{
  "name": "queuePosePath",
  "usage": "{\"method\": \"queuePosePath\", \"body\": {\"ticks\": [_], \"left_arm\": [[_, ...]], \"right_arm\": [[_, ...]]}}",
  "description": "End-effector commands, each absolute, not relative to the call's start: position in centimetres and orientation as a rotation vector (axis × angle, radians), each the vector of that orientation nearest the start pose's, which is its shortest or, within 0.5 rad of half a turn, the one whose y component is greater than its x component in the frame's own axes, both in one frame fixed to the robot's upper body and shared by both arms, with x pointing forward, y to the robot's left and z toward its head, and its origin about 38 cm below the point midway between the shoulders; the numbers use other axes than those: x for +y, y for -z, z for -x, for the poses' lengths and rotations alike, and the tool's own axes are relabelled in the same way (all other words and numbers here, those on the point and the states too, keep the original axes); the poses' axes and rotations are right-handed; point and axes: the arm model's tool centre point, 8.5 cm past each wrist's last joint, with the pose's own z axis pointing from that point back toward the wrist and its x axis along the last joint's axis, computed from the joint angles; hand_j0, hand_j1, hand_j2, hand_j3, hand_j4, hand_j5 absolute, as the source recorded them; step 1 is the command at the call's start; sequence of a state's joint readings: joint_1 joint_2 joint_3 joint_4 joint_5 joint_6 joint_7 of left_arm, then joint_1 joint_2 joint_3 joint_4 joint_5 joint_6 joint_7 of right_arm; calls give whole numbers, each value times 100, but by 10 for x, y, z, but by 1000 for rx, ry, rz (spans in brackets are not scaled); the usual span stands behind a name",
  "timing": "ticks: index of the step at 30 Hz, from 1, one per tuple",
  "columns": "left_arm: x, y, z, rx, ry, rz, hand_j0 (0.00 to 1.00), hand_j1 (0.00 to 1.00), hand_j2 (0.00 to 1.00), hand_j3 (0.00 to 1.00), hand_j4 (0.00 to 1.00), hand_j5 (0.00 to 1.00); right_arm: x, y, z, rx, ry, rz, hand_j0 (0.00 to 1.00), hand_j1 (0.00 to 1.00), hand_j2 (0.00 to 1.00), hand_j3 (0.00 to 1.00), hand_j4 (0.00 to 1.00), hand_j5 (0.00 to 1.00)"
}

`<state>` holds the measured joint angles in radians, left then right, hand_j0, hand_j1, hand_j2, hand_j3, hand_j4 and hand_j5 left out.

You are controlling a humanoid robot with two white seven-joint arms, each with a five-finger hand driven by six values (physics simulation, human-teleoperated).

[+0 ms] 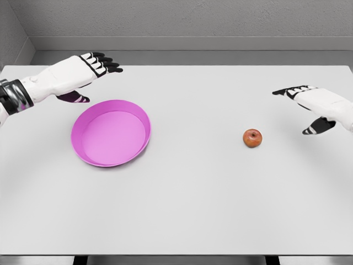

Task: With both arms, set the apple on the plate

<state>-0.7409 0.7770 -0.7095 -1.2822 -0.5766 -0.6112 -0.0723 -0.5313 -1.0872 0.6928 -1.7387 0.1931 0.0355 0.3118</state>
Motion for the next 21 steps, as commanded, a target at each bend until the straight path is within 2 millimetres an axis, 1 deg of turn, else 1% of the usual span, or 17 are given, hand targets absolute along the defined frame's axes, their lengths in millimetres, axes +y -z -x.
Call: {"method": "queuePosePath", "body": {"ticks": [1, 2, 4, 6, 10, 16, 21], "left_arm": [[306, -228, -470, 2300, -2647, 944, 100, 100, 100, 100, 100, 100], [306, -228, -470, 2300, -2647, 944, 100, 100, 100, 100, 100, 100], [306, -228, -470, 2292, -2647, 947, 100, 100, 100, 100, 100, 100], [306, -227, -470, 2293, -2648, 945, 100, 100, 100, 100, 100, 100], [306, -228, -470, 2299, -2644, 946, 100, 100, 100, 100, 100, 100], [307, -228, -470, 2297, -2644, 952, 100, 100, 100, 100, 100, 100], [307, -227, -471, 2292, -2648, 957, 100, 100, 100, 100, 100, 100]], "right_arm": [[-331, -197, -398, -1127, -1684, 496, 100, 100, 100, 100, 100, 100], [-319, -196, -402, -1124, -1710, 475, 100, 100, 100, 100, 100, 100], [-307, -190, -405, -1102, -1723, 456, 100, 100, 100, 100, 100, 100], [-298, -188, -405, -1087, -1749, 424, 100, 100, 100, 100, 100, 100], [-288, -189, -408, -1081, -1775, 399, 100, 100, 100, 100, 100, 100], [-290, -186, -411, -1032, -1735, 424, 100, 100, 100, 100, 100, 100], [-284, -181, -413, -1022, -1753, 406, 100, 100, 100, 100, 100, 100]]}}
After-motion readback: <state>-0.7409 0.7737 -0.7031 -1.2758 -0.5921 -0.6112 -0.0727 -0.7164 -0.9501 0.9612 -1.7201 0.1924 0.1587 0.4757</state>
